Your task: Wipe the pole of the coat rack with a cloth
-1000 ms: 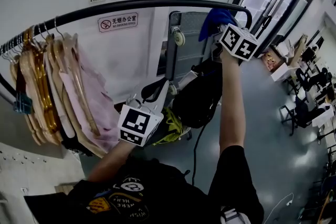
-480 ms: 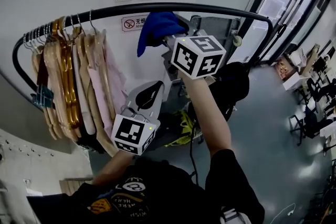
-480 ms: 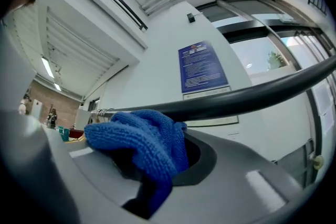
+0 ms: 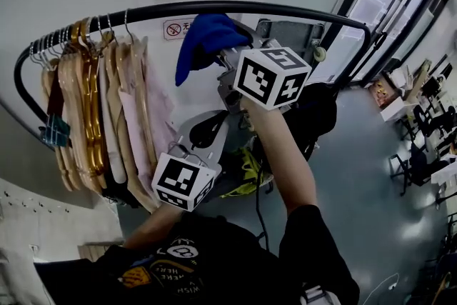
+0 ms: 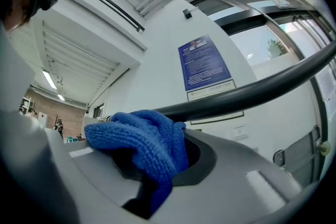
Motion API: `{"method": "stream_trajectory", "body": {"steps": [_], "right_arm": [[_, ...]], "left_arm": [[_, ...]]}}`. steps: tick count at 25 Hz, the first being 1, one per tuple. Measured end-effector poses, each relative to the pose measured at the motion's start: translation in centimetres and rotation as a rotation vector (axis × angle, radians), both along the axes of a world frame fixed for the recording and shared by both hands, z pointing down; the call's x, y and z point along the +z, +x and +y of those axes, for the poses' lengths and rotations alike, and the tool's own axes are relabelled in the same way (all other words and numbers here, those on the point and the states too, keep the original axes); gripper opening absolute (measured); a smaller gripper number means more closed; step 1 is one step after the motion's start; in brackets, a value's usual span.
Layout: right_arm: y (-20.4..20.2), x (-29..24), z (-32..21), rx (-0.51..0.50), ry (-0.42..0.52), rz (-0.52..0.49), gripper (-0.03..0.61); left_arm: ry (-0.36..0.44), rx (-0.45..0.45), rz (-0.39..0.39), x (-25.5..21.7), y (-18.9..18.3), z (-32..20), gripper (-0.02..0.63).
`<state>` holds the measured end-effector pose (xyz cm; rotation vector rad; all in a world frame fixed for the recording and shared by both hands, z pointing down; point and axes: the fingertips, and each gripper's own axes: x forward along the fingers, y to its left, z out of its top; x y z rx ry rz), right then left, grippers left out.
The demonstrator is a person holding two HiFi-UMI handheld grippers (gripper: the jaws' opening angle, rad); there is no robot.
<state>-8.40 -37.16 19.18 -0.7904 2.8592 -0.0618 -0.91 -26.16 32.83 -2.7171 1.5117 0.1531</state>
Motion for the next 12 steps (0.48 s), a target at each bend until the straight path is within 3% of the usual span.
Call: {"method": "stream_trajectory", "body": {"steps": [4,12], "right_arm": [[7.9,-0.6,-2.6,0.128,-0.017,-0.031,0.058],[22.9,-0.5,-10.0,0.434,-0.088,-0.037,0.060]], "left_arm": [[-0.013,0.051,0.002,0.4,2.1,-0.8,-0.006],[0.043,0.103,0.020,-1.4,5.0,-1.4,-0.006]]}}
